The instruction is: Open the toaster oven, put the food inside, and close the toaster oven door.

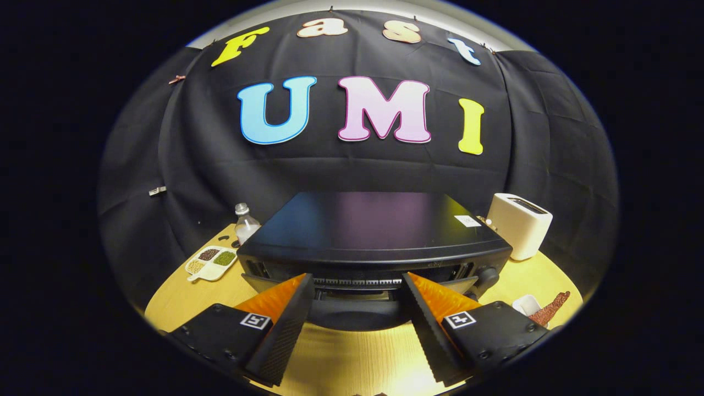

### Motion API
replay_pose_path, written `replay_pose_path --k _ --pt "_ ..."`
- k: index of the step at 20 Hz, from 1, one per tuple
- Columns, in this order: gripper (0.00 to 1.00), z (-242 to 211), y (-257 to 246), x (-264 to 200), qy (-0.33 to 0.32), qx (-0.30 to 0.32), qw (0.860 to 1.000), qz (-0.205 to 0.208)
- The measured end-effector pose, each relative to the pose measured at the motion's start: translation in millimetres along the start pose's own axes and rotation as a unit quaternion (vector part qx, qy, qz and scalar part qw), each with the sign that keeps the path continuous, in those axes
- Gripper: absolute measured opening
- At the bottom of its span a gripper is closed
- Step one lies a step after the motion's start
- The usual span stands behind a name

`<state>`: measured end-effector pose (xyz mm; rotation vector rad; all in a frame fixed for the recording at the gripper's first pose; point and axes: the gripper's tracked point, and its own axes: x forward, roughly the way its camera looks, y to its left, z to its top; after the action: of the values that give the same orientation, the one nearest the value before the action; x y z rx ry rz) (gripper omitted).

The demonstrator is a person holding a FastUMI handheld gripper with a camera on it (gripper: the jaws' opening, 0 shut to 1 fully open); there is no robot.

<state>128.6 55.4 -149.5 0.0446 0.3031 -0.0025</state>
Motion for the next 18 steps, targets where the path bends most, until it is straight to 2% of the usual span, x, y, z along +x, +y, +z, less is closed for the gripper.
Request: replay_pose_path --k 11,18 --pt "0.98 -39.6 -0.6 -41.0 0.009 -0.002 1.000 0.005" --pt "0.98 -105.1 0.1 -66.3 0.066 -0.021 0.998 0.006"
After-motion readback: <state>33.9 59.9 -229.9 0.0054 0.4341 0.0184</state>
